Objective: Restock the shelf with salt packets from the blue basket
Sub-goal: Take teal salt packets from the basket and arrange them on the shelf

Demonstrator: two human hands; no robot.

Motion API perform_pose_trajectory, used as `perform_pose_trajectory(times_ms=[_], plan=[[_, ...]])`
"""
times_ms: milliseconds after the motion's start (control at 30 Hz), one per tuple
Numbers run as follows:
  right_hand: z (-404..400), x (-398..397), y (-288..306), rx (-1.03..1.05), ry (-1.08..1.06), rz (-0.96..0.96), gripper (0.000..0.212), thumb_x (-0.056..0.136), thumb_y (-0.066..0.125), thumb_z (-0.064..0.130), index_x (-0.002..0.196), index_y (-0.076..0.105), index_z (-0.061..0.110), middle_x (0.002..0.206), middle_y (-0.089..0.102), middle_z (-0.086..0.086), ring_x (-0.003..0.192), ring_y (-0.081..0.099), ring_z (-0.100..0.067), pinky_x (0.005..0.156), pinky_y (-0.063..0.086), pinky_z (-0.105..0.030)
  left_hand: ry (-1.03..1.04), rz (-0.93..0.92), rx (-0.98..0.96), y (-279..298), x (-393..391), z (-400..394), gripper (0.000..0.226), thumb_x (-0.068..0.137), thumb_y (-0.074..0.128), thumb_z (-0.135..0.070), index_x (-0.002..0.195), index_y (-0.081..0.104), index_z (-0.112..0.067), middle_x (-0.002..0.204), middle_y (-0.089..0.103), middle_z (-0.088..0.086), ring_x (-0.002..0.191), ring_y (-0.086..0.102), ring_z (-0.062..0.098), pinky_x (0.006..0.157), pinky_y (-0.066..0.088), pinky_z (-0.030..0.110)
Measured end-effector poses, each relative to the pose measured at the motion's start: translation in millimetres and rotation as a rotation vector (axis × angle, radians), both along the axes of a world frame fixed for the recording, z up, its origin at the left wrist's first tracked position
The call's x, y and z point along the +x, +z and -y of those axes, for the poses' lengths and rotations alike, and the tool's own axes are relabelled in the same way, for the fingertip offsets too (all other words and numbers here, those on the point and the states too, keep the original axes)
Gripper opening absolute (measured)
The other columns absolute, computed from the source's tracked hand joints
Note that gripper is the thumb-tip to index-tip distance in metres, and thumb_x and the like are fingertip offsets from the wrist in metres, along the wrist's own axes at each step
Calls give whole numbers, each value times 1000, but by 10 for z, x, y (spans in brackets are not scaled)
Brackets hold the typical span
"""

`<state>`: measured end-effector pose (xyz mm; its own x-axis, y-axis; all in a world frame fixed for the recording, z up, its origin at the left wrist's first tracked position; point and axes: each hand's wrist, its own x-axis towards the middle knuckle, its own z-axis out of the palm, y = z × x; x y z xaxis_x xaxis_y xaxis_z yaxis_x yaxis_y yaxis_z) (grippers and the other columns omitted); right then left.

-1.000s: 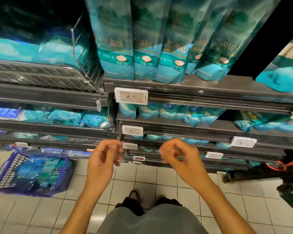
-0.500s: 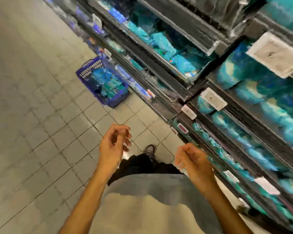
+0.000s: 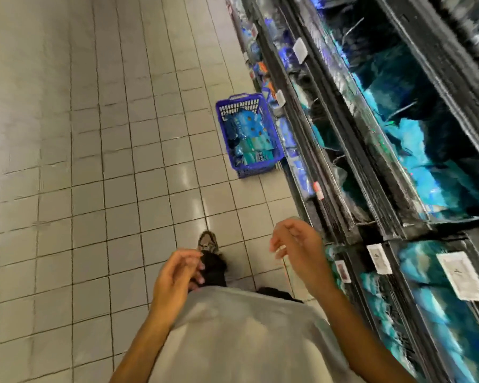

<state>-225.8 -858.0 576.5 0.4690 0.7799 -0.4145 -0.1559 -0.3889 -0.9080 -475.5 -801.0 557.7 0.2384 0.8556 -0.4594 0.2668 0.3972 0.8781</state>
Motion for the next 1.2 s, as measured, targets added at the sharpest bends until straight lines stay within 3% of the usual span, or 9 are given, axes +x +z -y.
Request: perform_pose_trajectory(times_ms=[233,400,500,600,733,867,1000,1200], plan=[[-1464,-214,-19,-31,28,10,19,99,58,10,82,62,1,65,66,-5,58,66,-18,49,51,-27,100,-44,-32,-149,-462,-998,20,96,56,-29,103,70,-17,88,71,4,70,66,23,58,55,31],[-2083,-408,17,-99,-15,40,17,98,59,9,84,63,1,70,67,-11,63,66,-22,53,53,-32,56,-60,-54,-174,-608,-2085,17,104,53,-17,102,70,-19,89,70,2,70,65,24,61,54,37],[-2261,-431,25,-109,-64,76,20,97,58,3,78,63,4,66,65,-13,59,63,-20,51,53,-29,-21,-64,-61,-124,-525,-2754,19,105,51,-18,101,69,-21,88,70,2,71,66,18,61,54,30],[-2309,-411,-20,-116,-103,111,26,97,57,0,75,65,10,65,66,-11,57,63,-20,52,53,-31,-53,-41,-74,-43,-368,-3360,20,105,49,-16,102,69,-19,85,71,0,70,65,14,59,54,24],[-2434,-260,-118,-124,-172,140,24,96,60,3,76,70,14,68,67,-14,62,65,-20,64,57,-25,-85,-45,-31,5,-123,-4069,21,106,47,-15,104,68,-14,91,70,7,71,65,14,60,55,30],[-2825,-25,-353,-180,-282,120,25,96,62,7,75,71,16,66,67,-12,60,65,-25,61,58,-36,-96,-60,-43,-90,170,-4670,22,106,48,-15,104,68,-10,92,69,13,73,64,21,62,53,36],[-3499,305,-520,-219,-314,67,31,94,60,3,68,67,17,61,65,-9,57,62,-19,62,53,-41,-143,-114,-50,-136,563,-5200,22,106,48,-18,100,69,-12,91,70,12,74,66,24,63,53,38],[-4324,745,-465,-151,-473,-21,30,100,55,4,73,65,12,64,66,-9,57,65,-18,54,55,-24,-343,-200,-35,-137,1391,-5993,27,108,44,-18,99,69,-16,85,71,0,72,66,18,62,54,32]])
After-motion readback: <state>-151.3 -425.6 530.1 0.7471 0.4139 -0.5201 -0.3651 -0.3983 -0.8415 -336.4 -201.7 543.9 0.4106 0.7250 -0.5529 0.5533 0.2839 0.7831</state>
